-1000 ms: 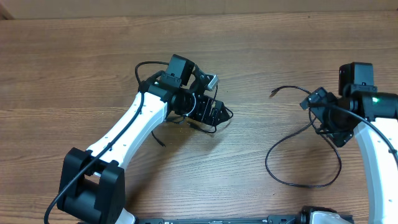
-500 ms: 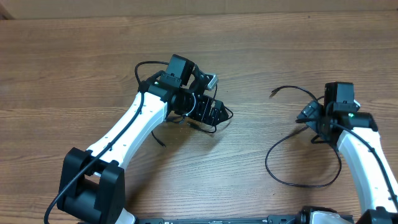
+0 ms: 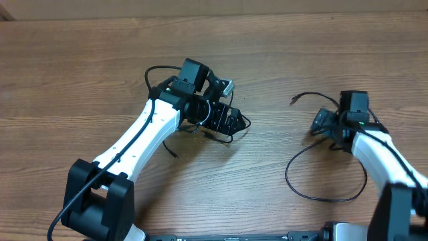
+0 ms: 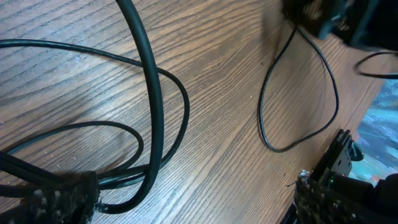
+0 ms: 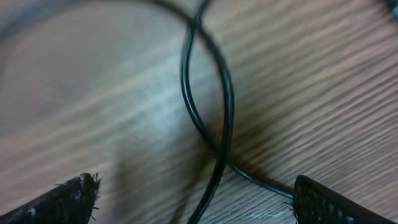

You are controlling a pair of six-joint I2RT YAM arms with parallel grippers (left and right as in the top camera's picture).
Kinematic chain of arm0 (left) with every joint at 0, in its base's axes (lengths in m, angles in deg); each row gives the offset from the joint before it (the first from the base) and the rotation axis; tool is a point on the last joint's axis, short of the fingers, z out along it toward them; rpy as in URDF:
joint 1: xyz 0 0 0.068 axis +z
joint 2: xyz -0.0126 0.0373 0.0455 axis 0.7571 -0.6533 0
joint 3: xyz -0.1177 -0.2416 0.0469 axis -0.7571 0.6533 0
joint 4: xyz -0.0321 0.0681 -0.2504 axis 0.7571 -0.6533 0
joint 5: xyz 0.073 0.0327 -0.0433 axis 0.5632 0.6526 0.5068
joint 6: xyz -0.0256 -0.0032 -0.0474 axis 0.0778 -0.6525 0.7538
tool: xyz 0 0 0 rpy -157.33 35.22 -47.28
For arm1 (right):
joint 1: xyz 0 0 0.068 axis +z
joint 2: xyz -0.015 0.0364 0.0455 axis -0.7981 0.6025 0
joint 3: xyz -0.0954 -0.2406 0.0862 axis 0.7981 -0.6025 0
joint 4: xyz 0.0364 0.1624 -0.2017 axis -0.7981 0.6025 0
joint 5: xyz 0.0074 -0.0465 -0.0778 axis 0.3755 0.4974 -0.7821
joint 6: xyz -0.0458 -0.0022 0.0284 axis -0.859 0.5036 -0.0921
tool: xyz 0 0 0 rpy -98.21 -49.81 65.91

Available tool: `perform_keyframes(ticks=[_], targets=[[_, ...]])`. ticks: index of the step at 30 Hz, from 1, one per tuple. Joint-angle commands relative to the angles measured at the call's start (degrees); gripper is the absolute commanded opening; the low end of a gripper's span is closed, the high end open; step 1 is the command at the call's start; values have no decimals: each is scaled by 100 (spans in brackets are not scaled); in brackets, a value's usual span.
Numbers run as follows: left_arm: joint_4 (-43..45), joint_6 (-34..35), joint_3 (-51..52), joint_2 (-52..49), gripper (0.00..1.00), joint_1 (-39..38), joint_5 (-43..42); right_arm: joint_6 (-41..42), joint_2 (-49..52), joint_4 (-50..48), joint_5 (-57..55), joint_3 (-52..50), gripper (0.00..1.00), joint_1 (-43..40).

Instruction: Untangle cables

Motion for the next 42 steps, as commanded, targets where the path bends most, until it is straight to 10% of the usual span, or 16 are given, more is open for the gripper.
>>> perform_keyframes(ticks=[1, 8, 13, 37, 42], targets=[[2, 37, -74, -63, 100, -37, 31, -144, 466, -96, 57, -28, 96, -7], [2, 37, -74, -63, 100, -37, 31, -291, 970, -216, 887, -28, 61, -7], [2, 37, -74, -63, 100, -37, 31, -267, 1169, -293, 1174, -26, 4, -7], [2, 37, -74, -63, 99, -37, 31, -411, 1189, 4522, 1036, 6277, 4, -11], [2, 37, -74, -63, 100, -37, 31, 107, 1364, 4966, 796, 5936, 48, -11]])
